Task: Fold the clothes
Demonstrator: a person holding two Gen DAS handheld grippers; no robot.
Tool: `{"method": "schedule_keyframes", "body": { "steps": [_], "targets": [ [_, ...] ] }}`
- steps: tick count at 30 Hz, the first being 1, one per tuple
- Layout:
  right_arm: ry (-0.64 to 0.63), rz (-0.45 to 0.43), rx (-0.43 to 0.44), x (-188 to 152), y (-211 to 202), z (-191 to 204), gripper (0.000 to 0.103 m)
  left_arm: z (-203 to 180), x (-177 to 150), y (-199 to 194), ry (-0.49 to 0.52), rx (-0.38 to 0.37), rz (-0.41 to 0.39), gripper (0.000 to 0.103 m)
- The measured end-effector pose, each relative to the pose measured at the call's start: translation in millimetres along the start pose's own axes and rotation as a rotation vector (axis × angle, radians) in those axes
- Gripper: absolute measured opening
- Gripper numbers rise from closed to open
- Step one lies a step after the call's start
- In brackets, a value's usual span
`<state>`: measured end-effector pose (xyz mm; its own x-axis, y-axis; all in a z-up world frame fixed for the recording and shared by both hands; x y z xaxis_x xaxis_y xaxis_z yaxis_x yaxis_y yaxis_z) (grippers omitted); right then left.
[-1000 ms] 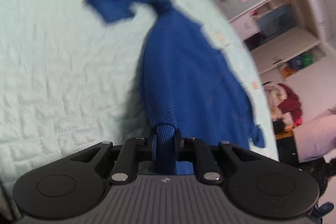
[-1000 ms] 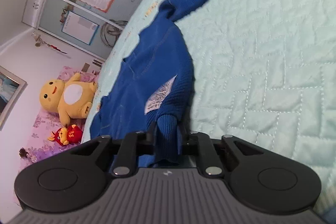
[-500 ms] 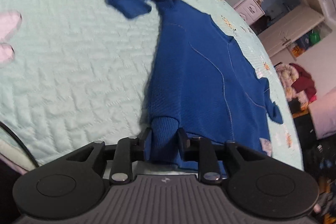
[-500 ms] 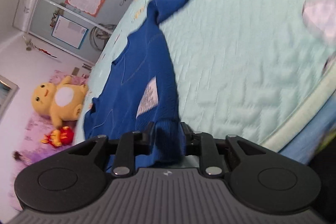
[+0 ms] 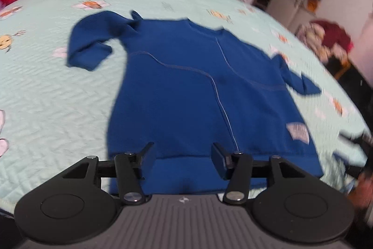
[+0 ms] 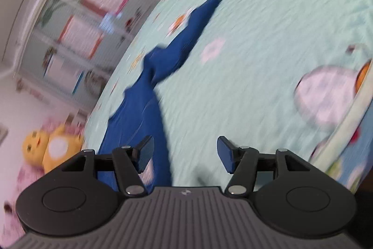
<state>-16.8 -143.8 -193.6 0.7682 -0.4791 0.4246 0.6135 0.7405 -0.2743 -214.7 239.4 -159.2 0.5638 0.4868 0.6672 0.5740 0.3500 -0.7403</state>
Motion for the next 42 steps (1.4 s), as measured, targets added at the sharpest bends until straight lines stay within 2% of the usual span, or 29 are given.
{"method": "schedule_keyframes", "body": {
  "steps": [4, 8, 11, 13, 14, 16, 18, 20, 22, 24, 26, 27, 28, 29, 30, 31, 32, 34, 36, 38, 39, 40, 41, 42],
  "targets": [
    [0.051, -0.11, -0.013, 52.8, 6.3, -17.7, 0.064, -18.0, -5.6, 14.2, 0.034, -0.014, 0.028, 0.055],
    [0.076, -0.204, -0.012, 118.7, 34.0, -38.6, 0.065, -34.0, -3.7, 29.7, 0.073, 0.024, 0.022, 0.055],
    [0.097, -0.226, -0.017, 159.3, 70.2, -57.1, 0.066, -43.6, -1.9, 45.6, 0.1, 0.099, 0.006, 0.055],
    [0.106, -0.227, -0.03, 181.9, 98.9, -67.8, 0.066, -50.3, -5.8, 53.9, 0.158, 0.179, -0.047, 0.057],
    [0.107, -0.227, -0.039, 192.9, 112.9, -72.4, 0.065, -53.8, -7.7, 57.8, 0.188, 0.22, -0.074, 0.061],
    [0.015, -0.218, -0.097, 207.0, 134.2, -63.6, 0.065, -59.5, -12.0, 61.9, 0.234, 0.292, -0.134, 0.069],
    [-0.174, -0.18, -0.201, 203.9, 154.1, -38.0, 0.066, -64.6, -18.0, 61.3, 0.259, 0.343, -0.206, 0.071],
    [-0.361, -0.15, -0.3, 186.2, 176.5, -8.8, 0.068, -68.1, -21.6, 61.2, 0.265, 0.382, -0.254, 0.072],
    [-0.486, -0.13, -0.365, 165.4, 206.5, 12.7, 0.072, -70.6, -23.3, 60.9, 0.264, 0.41, -0.286, 0.072],
    [-0.535, -0.105, -0.431, 157.1, 234.6, 10.9, 0.077, -72.7, -25.7, 60.0, 0.273, 0.434, -0.318, 0.072],
    [-0.582, -0.08, -0.499, 149.3, 262.0, 8.6, 0.077, -73.3, -26.3, 58.5, 0.276, 0.435, -0.329, 0.072],
    [-0.592, -0.08, -0.56, 150.2, 268.7, 0.4, 0.076, -73.6, -26.7, 57.8, 0.277, 0.436, -0.334, 0.073],
    [-0.588, -0.106, -0.581, 152.5, 264.2, -4.0, 0.064, -73.9, -27.0, 57.1, 0.279, 0.437, -0.34, 0.073],
    [-0.581, -0.133, -0.597, 155.0, 258.6, -8.1, 0.039, -72.6, -27.0, 57.1, 0.269, 0.43, -0.339, 0.073],
    [-0.547, -0.165, -0.573, 159.4, 240.9, -9.7, 0.025, -71.3, -27.0, 57.0, 0.259, 0.424, -0.338, 0.074],
    [-0.512, -0.197, -0.549, 163.8, 223.3, -11.3, 0.006, -70.0, -27.0, 57.0, 0.249, 0.417, -0.338, 0.074],
    [-0.477, -0.232, -0.524, 168.2, 204.7, -12.8, 0.004, -69.2, -26.9, 57.2, 0.24, 0.411, -0.336, 0.075],
    [-0.422, -0.345, -0.476, 173.6, 147.5, -17.8, 0.005, -67.8, -26.7, 57.6, 0.222, 0.4, -0.332, 0.075],
    [-0.358, -0.411, -0.504, 173.7, 92.7, -32.1, 0.013, -67.2, -26.5, 57.9, 0.212, 0.393, -0.33, 0.075],
    [-0.305, -0.447, -0.508, 163.3, 56.1, -41.7, 0.028, -66.8, -26.4, 58.2, 0.203, 0.387, -0.329, 0.075],
    [-0.298, -0.458, -0.502, 157.0, 43.8, -43.3, 0.032, -67.2, -26.9, 58.0, 0.203, 0.386, -0.33, 0.075],
    [-0.291, -0.468, -0.496, 150.6, 31.4, -44.8, 0.041, -67.6, -27.5, 57.8, 0.202, 0.385, -0.33, 0.075],
    [-0.284, -0.479, -0.489, 144.2, 19.1, -46.4, 0.054, -68.1, -27.7, 57.8, 0.203, 0.385, -0.331, 0.075],
    [-0.277, -0.488, -0.482, 138.3, 8.0, -47.9, 0.061, -68.5, -27.9, 57.7, 0.204, 0.385, -0.333, 0.075]
  ]
}}
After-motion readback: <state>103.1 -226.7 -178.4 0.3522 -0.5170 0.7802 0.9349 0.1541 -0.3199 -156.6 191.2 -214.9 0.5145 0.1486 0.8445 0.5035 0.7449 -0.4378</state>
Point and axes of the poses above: each gripper's, at about its wrist camera, not at the fingertips, and y roughly the way its jaws point, z to its left, x to its top, the point moved 7 cm from there along y, roughly the way its jaws point, and after that the axes turned 14 degrees about x, right-handed, at the moved point
